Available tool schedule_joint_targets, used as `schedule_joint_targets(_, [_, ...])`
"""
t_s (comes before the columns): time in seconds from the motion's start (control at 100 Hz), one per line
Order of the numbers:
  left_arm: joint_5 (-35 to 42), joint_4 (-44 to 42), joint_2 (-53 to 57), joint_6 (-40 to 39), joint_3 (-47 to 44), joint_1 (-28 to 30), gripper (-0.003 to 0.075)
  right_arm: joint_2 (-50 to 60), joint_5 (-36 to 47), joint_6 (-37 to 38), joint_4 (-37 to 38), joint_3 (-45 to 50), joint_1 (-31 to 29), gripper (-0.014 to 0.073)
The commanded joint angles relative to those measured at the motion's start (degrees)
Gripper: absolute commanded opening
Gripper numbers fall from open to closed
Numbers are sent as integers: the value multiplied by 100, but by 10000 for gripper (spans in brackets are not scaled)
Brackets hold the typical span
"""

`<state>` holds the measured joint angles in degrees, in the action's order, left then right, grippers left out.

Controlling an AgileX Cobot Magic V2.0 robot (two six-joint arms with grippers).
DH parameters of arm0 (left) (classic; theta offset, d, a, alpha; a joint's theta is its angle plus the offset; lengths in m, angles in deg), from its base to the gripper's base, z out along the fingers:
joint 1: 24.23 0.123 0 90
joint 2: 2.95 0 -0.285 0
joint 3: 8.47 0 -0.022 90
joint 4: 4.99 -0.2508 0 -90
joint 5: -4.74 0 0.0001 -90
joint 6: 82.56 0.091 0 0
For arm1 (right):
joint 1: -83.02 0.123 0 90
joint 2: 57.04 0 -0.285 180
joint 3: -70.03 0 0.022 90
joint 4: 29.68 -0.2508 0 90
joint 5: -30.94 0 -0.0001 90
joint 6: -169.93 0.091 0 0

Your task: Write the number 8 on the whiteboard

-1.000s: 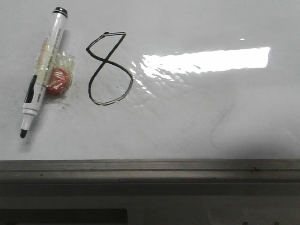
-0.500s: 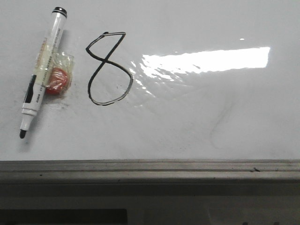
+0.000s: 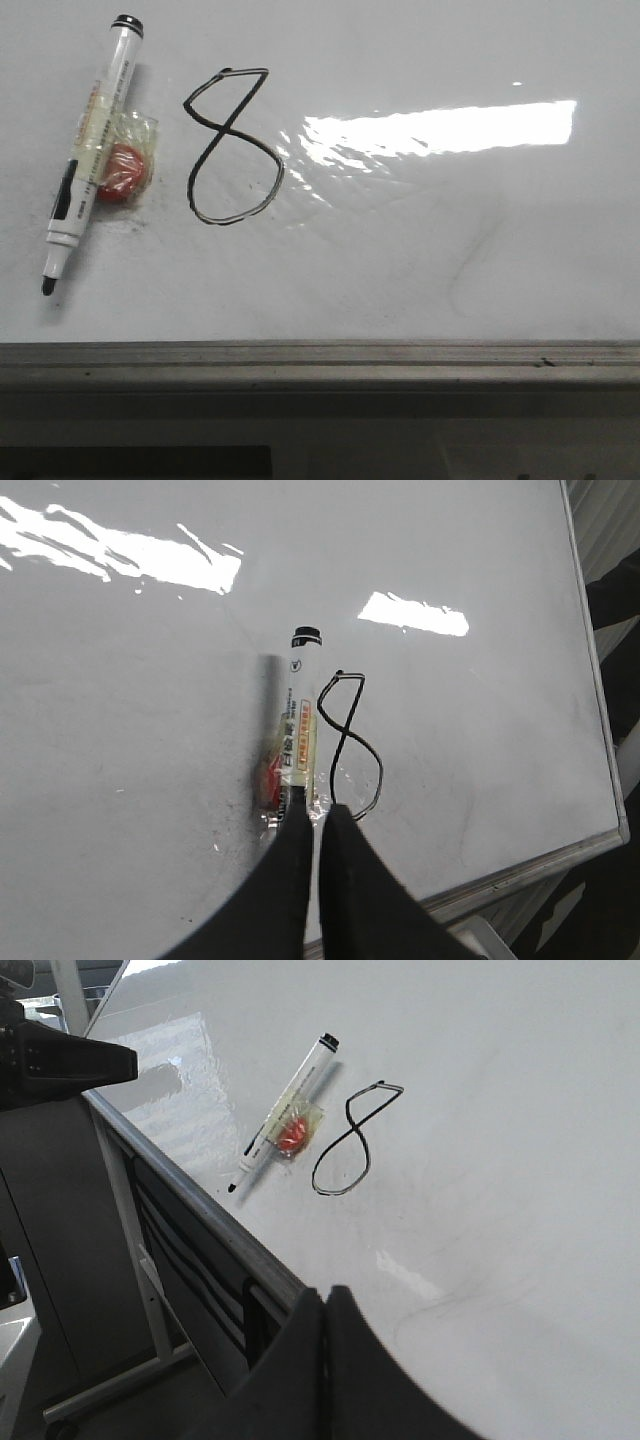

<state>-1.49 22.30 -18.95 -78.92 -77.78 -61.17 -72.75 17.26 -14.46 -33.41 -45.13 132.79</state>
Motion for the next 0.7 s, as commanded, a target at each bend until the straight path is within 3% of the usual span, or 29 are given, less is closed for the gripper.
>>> schedule_joint_targets(0.0, [408, 69, -55, -7, 160, 8, -20, -46, 462, -4, 45, -136, -24, -63])
schedule_joint_targets(0.55, [422, 69, -55, -7, 41, 8, -20, -46, 462, -4, 45, -136, -24, -63])
schedule_joint_targets(0.69, [400, -691, -55, -7, -76, 161, -20, -46, 462, -4, 45, -136, -24, -63])
